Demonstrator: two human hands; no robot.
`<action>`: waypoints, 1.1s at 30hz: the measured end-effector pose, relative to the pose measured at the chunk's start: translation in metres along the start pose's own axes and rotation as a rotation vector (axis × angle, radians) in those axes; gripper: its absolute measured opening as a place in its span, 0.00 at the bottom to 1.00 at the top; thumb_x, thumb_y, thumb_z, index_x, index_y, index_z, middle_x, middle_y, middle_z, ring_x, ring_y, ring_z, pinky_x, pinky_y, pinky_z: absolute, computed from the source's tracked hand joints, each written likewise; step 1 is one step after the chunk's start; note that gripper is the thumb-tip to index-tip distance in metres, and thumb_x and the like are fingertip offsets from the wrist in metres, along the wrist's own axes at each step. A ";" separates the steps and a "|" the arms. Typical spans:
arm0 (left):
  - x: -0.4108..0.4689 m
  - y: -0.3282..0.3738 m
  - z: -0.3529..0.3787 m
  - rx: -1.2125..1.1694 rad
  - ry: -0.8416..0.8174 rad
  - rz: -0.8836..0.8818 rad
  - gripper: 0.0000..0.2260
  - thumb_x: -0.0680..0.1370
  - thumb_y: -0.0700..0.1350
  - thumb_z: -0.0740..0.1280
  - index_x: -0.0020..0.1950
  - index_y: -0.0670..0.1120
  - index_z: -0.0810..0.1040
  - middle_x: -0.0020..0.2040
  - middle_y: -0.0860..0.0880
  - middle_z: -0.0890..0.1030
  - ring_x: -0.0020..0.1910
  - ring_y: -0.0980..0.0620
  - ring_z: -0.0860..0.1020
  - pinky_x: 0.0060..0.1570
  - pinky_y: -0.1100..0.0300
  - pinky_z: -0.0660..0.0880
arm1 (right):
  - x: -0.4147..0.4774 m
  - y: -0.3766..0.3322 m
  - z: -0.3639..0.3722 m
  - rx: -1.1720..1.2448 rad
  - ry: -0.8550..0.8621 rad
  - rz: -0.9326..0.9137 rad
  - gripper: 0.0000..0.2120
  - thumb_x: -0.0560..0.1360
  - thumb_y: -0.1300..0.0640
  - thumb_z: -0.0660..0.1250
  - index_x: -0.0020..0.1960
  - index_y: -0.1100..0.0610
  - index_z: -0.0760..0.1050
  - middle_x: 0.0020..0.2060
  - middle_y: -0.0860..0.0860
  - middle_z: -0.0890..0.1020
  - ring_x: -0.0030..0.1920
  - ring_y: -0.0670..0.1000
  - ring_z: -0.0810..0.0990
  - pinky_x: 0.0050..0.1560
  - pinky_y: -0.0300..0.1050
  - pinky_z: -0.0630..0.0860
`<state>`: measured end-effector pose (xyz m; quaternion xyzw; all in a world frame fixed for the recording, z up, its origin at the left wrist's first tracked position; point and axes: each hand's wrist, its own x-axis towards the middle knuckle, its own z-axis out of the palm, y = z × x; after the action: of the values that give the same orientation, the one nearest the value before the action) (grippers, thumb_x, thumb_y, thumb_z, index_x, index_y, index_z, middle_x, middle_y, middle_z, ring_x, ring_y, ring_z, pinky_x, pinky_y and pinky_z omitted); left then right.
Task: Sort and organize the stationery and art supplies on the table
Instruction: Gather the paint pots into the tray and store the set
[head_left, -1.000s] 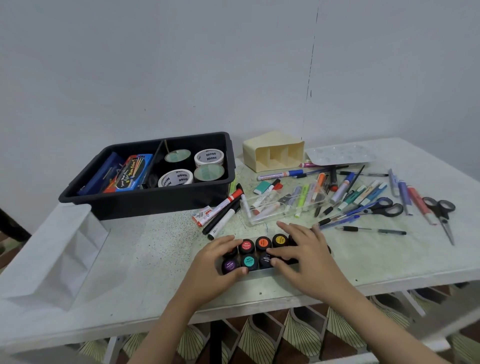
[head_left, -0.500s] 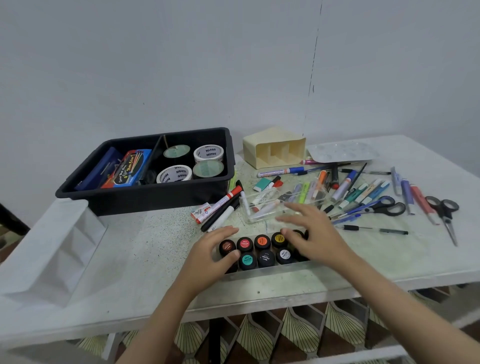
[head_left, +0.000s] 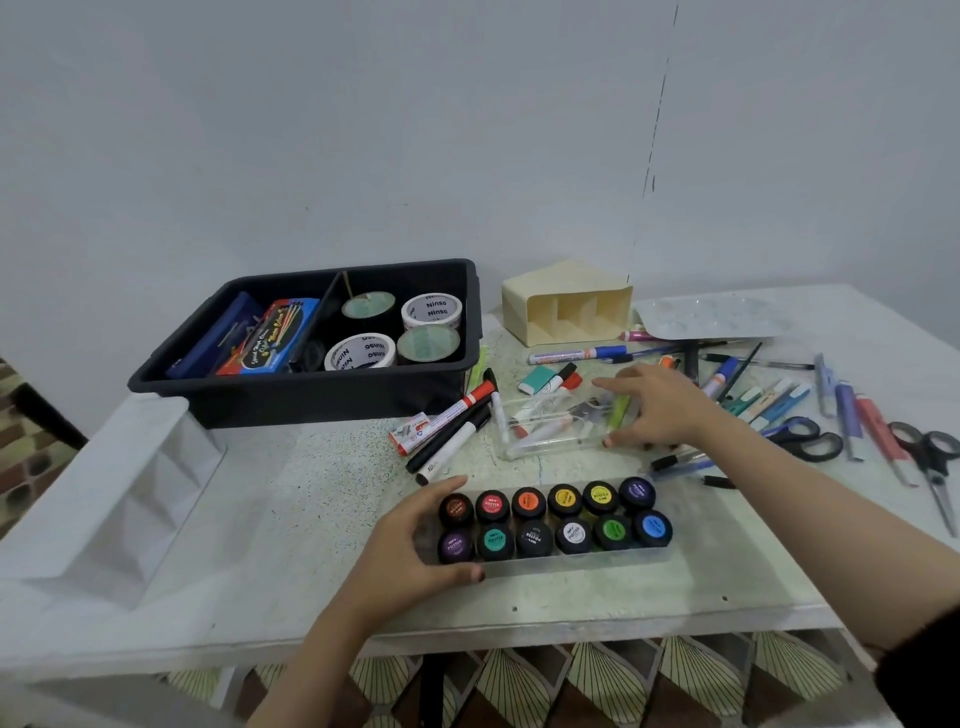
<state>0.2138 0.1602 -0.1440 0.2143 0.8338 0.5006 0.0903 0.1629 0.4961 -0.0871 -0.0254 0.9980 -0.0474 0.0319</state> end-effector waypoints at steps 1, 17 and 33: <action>-0.002 -0.001 -0.001 0.003 0.012 -0.005 0.38 0.57 0.57 0.79 0.65 0.63 0.71 0.62 0.64 0.75 0.62 0.67 0.71 0.62 0.67 0.69 | 0.000 0.000 -0.001 0.005 0.002 0.007 0.37 0.68 0.38 0.70 0.73 0.46 0.64 0.66 0.53 0.71 0.65 0.53 0.68 0.61 0.46 0.64; -0.011 -0.011 -0.007 -0.126 0.059 -0.047 0.50 0.55 0.60 0.79 0.72 0.61 0.60 0.61 0.61 0.78 0.65 0.66 0.70 0.66 0.60 0.61 | -0.078 -0.053 0.009 0.498 0.132 -0.078 0.44 0.52 0.28 0.64 0.65 0.44 0.70 0.54 0.44 0.68 0.57 0.44 0.66 0.54 0.41 0.62; -0.012 -0.012 -0.013 -0.142 -0.053 -0.025 0.46 0.53 0.63 0.79 0.69 0.59 0.66 0.67 0.62 0.72 0.65 0.68 0.68 0.59 0.78 0.64 | -0.089 -0.062 0.035 0.458 0.093 -0.123 0.42 0.52 0.26 0.64 0.65 0.38 0.69 0.56 0.42 0.69 0.58 0.44 0.65 0.58 0.43 0.60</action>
<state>0.2168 0.1399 -0.1492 0.2099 0.7963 0.5514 0.1335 0.2565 0.4355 -0.1104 -0.0761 0.9582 -0.2754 -0.0120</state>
